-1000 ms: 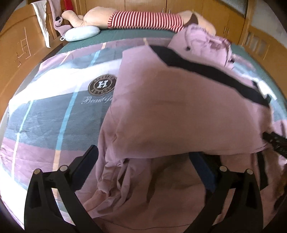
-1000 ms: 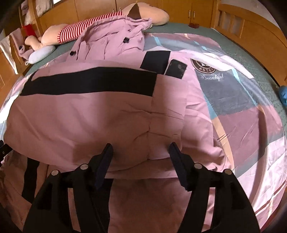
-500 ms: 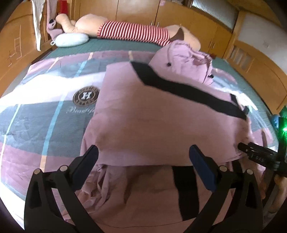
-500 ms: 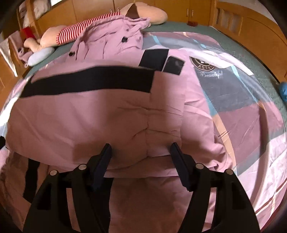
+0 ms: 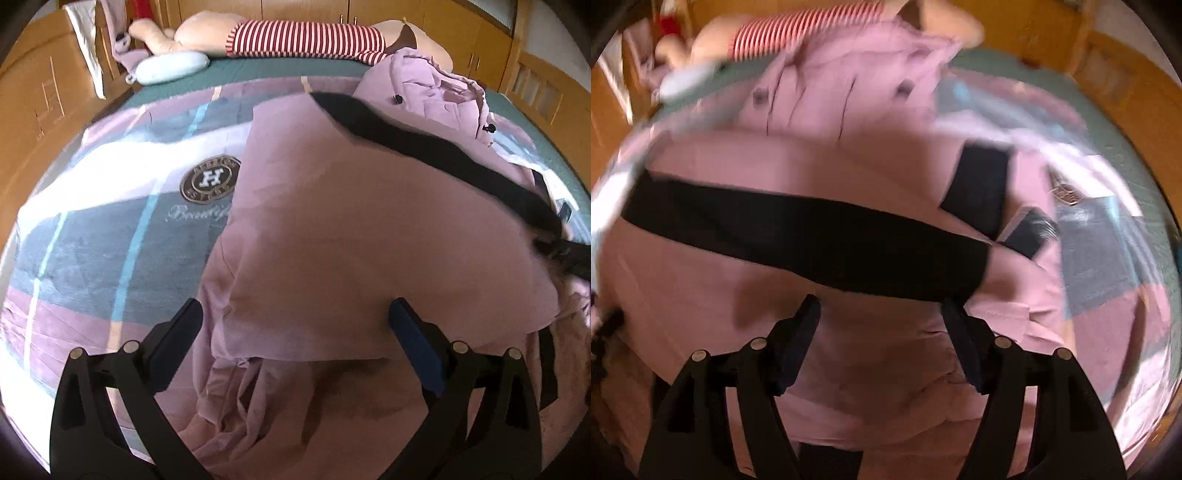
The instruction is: Fold large clothes
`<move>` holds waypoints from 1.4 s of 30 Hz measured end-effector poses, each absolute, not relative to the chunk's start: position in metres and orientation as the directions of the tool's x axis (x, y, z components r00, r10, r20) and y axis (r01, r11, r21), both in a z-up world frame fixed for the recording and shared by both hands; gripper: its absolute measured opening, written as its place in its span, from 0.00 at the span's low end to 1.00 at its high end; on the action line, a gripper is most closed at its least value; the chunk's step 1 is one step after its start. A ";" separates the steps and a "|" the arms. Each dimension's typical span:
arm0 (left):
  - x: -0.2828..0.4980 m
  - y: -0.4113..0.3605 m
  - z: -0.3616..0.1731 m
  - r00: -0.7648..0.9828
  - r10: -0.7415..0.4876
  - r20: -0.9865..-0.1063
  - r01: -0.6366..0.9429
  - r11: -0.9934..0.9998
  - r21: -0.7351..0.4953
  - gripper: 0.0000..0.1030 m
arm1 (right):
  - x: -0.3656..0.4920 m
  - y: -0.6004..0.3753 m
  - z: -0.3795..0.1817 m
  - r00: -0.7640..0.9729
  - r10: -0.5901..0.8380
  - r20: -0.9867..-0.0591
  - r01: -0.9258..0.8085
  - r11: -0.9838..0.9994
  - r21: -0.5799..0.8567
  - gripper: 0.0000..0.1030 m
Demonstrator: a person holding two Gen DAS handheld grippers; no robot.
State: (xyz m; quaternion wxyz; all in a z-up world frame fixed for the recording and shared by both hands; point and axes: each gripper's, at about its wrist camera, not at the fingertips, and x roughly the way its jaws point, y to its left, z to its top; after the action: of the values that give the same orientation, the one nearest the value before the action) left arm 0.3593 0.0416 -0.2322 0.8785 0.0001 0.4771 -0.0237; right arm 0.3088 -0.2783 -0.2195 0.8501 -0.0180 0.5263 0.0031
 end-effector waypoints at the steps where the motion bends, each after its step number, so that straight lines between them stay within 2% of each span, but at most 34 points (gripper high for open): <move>1: 0.360 0.044 -0.233 0.535 -0.050 -0.843 0.037 0.999 -0.036 0.98 | 0.313 -0.278 -0.211 0.446 -0.008 -0.895 -0.044 0.999 -0.030 0.68; 4: 0.359 0.050 -0.237 0.516 -0.076 -0.853 0.027 0.997 -0.072 0.98 | 0.334 -0.283 -0.155 0.572 0.090 -0.815 -0.102 0.994 0.038 0.68; 5: 0.359 0.051 -0.237 0.513 -0.083 -0.854 0.023 0.996 -0.083 0.98 | 0.345 -0.284 -0.143 0.606 0.075 -0.792 -0.094 0.995 0.022 0.73; 6: 0.361 0.053 -0.238 0.509 -0.091 -0.856 0.018 0.995 -0.095 0.98 | 0.370 -0.285 -0.127 0.656 0.040 -0.754 -0.073 0.997 -0.010 0.82; 8: 0.361 0.054 -0.240 0.506 -0.100 -0.857 0.014 0.994 -0.108 0.98 | 0.427 -0.290 -0.117 0.688 -0.041 -0.725 -0.010 0.998 -0.066 0.90; 11: 0.361 0.052 -0.244 0.512 -0.092 -0.854 0.024 0.995 -0.093 0.98 | 0.532 -0.309 -0.141 0.610 -0.146 -0.779 0.108 0.989 -0.101 0.90; 14: 0.364 0.049 -0.254 0.511 -0.090 -0.855 0.034 0.996 -0.084 0.98 | 0.609 -0.341 -0.188 0.505 -0.155 -0.849 0.251 0.968 -0.027 0.90; 16: 0.366 0.051 -0.258 0.507 -0.104 -0.856 0.038 0.994 -0.098 0.98 | 0.631 -0.359 -0.218 0.469 -0.144 -0.871 0.346 0.938 0.032 0.78; 17: 0.366 0.052 -0.259 0.504 -0.109 -0.857 0.039 0.994 -0.103 0.98 | 0.631 -0.366 -0.227 0.467 -0.132 -0.874 0.378 0.924 0.062 0.47; 18: 0.367 0.052 -0.259 0.501 -0.114 -0.858 0.039 0.993 -0.109 0.98 | 0.633 -0.370 -0.231 0.484 -0.084 -0.871 0.381 0.916 0.123 0.09; 19: 0.366 0.053 -0.260 0.500 -0.117 -0.858 0.039 0.993 -0.113 0.98 | 0.629 -0.370 -0.228 0.511 -0.052 -0.858 0.372 0.913 0.166 0.08; 21: 0.365 0.052 -0.260 0.502 -0.113 -0.858 0.038 0.993 -0.109 0.98 | 0.602 -0.363 -0.195 0.646 -0.087 -0.758 0.367 0.907 0.208 0.05; 24: 0.365 0.048 -0.260 0.507 -0.090 -0.857 0.035 0.996 -0.084 0.98 | 0.536 -0.321 -0.125 0.829 0.040 -0.558 0.131 0.956 0.263 0.04; 26: 0.364 0.049 -0.257 0.504 -0.073 -0.861 0.024 0.997 -0.070 0.98 | 0.481 -0.302 -0.095 0.864 0.134 -0.486 -0.018 0.971 0.237 0.04; 29: 0.356 0.051 -0.242 0.510 -0.032 -0.860 0.002 0.999 -0.036 0.98 | 0.386 -0.291 -0.076 0.855 0.269 -0.444 -0.184 0.957 0.224 0.04; 32: 0.342 0.057 -0.207 0.572 -0.026 -0.820 -0.004 0.999 -0.034 0.98 | 0.313 -0.310 -0.102 0.801 0.334 -0.497 -0.213 0.935 0.285 0.04; 34: 0.331 0.066 -0.181 0.618 -0.040 -0.785 -0.020 0.998 -0.067 0.98 | 0.280 -0.313 -0.127 0.770 0.276 -0.576 -0.180 0.959 0.219 0.07; 35: 0.326 0.072 -0.172 0.630 -0.045 -0.775 -0.030 0.996 -0.082 0.98 | 0.270 -0.311 -0.141 0.746 0.211 -0.632 -0.159 0.977 0.139 0.14; 36: 0.321 0.078 -0.166 0.634 -0.044 -0.772 -0.042 0.995 -0.092 0.98 | 0.263 -0.310 -0.149 0.729 0.149 -0.668 -0.132 0.988 0.077 0.37; 37: 0.317 0.083 -0.163 0.637 -0.042 -0.770 -0.050 0.994 -0.096 0.98 | 0.254 -0.310 -0.162 0.697 0.024 -0.717 -0.068 0.997 -0.033 0.54; 38: 0.315 0.089 -0.161 0.638 -0.040 -0.769 -0.058 0.993 -0.100 0.98 | 0.246 -0.311 -0.171 0.670 -0.079 -0.739 -0.015 0.993 -0.120 0.80; 40: 0.315 0.098 -0.163 0.626 -0.040 -0.779 -0.071 0.992 -0.108 0.98 | 0.230 -0.315 -0.188 0.603 -0.237 -0.762 0.054 0.965 -0.256 0.83; 42: 0.318 0.102 -0.166 0.609 -0.061 -0.791 -0.068 0.989 -0.129 0.98 | 0.216 -0.329 -0.196 0.557 -0.292 -0.777 0.132 0.955 -0.264 0.83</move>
State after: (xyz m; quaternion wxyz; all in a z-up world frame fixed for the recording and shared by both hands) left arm 0.3184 0.1017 -0.1660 0.8940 -0.0729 0.4420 0.0020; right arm 0.2160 -0.3286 -0.1957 0.8780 -0.0880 0.4548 -0.1209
